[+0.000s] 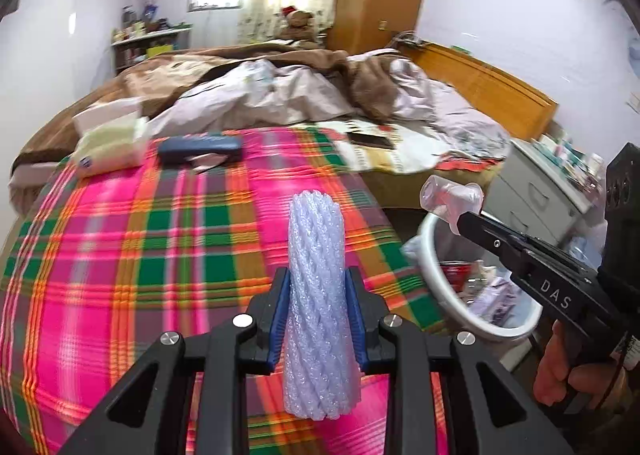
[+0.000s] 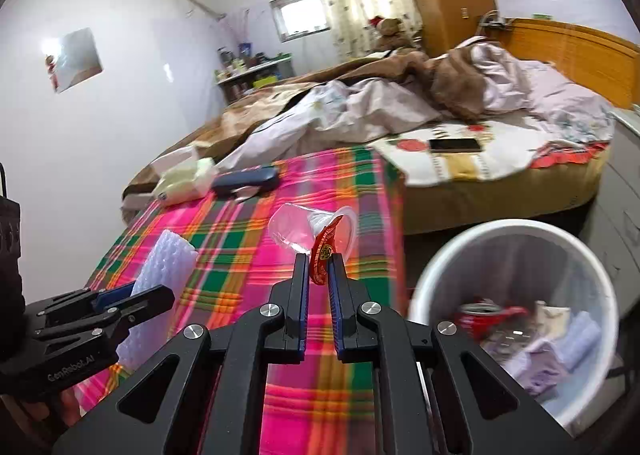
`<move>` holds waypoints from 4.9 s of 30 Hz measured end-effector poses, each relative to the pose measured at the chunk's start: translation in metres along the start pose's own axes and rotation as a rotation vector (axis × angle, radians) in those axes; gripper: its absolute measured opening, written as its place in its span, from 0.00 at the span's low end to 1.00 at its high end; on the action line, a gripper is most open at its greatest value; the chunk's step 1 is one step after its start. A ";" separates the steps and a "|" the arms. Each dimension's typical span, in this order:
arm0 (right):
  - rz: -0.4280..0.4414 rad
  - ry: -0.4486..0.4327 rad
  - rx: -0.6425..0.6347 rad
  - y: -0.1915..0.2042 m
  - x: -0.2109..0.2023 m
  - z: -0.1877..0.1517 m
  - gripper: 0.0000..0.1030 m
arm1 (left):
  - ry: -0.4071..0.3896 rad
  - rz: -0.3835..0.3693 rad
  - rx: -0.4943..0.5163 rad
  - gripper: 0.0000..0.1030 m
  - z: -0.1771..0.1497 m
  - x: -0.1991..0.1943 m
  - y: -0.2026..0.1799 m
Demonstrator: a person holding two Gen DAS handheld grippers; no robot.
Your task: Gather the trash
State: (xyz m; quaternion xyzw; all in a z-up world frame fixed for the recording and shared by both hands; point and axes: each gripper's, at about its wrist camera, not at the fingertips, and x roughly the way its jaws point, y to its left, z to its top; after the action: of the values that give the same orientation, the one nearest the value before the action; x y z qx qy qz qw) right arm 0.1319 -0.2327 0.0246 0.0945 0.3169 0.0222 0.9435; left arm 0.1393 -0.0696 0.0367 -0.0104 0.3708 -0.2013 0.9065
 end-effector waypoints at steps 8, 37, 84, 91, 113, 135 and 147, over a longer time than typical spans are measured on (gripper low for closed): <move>-0.124 -0.042 0.058 -0.048 -0.028 -0.001 0.09 | 0.004 -0.090 0.083 0.28 0.011 0.016 -0.060; -0.327 0.090 0.126 -0.136 -0.025 -0.030 0.12 | 0.164 -0.228 0.163 0.51 0.005 0.096 -0.162; -0.308 -0.147 0.063 -0.028 -0.101 -0.092 0.50 | -0.200 0.052 0.118 0.79 -0.084 -0.056 -0.101; -0.315 -0.149 0.060 -0.024 -0.100 -0.097 0.50 | -0.180 0.085 0.124 0.79 -0.096 -0.056 -0.100; -0.307 -0.163 0.062 -0.019 -0.108 -0.102 0.50 | -0.187 0.111 0.112 0.79 -0.102 -0.065 -0.097; -0.310 -0.163 0.064 -0.018 -0.111 -0.101 0.50 | -0.188 0.109 0.112 0.79 -0.103 -0.067 -0.097; -0.309 -0.163 0.062 -0.017 -0.111 -0.100 0.50 | -0.188 0.110 0.108 0.79 -0.103 -0.068 -0.097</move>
State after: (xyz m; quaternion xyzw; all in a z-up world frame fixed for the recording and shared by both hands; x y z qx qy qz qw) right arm -0.0177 -0.2445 0.0090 0.0751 0.2508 -0.1406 0.9548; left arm -0.0087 -0.1196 0.0242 0.0401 0.2727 -0.1693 0.9462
